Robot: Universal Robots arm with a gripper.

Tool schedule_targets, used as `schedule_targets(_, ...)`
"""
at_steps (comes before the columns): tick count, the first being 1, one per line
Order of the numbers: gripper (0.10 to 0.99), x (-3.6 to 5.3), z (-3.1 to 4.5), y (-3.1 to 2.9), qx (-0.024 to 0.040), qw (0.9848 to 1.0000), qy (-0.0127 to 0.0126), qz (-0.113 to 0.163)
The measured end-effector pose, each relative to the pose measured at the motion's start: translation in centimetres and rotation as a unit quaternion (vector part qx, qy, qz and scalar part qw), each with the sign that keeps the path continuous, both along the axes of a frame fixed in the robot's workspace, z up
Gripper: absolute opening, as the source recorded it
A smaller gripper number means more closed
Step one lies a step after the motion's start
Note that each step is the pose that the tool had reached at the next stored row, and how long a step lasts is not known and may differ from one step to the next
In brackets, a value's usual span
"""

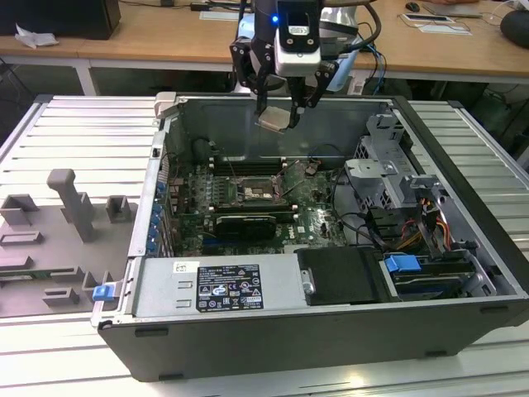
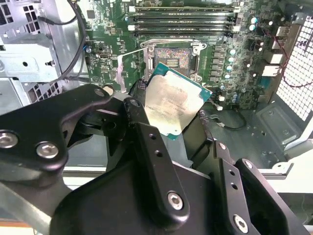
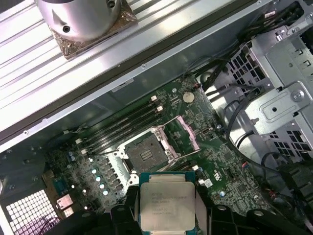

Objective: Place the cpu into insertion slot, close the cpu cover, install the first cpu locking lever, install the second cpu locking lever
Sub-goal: 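Place the cpu into insertion slot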

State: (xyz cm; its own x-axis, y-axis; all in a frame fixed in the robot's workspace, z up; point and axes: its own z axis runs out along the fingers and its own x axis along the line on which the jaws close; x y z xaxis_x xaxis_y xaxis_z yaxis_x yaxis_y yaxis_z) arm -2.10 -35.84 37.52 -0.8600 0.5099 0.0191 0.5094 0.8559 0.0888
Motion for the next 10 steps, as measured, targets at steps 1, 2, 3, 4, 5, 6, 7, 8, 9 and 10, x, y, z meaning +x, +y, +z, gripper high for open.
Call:
schedule_targets(1,0.541,0.00,0.00,0.00,0.0000,1.0000,0.0000,-0.003)
schedule_targets(2,0.541,0.00,0.00,0.00,0.0000,1.0000,0.0000,-0.005)
schedule_targets(3,0.541,0.00,-0.01,0.00,0.0000,0.9999,0.0000,-0.011)
schedule_targets(4,0.541,0.00,-0.01,0.00,0.0000,0.9999,0.0000,-0.014)
schedule_targets(5,0.541,0.00,-0.01,0.00,0.0000,0.9999,0.0000,-0.017)
schedule_targets(6,0.541,0.00,-0.01,0.00,0.0000,0.9998,0.0000,-0.021)
schedule_targets(7,0.541,0.00,-0.01,0.00,0.0000,0.9997,0.0000,-0.024)
schedule_targets(8,0.541,0.00,-0.01,0.00,0.0000,0.9996,0.0000,-0.027)
schedule_targets(9,0.541,0.00,-0.02,0.00,0.0000,0.9996,0.0000,-0.029)
schedule_targets(10,0.541,0.00,-0.02,0.00,0.0000,0.9995,0.0000,-0.031)
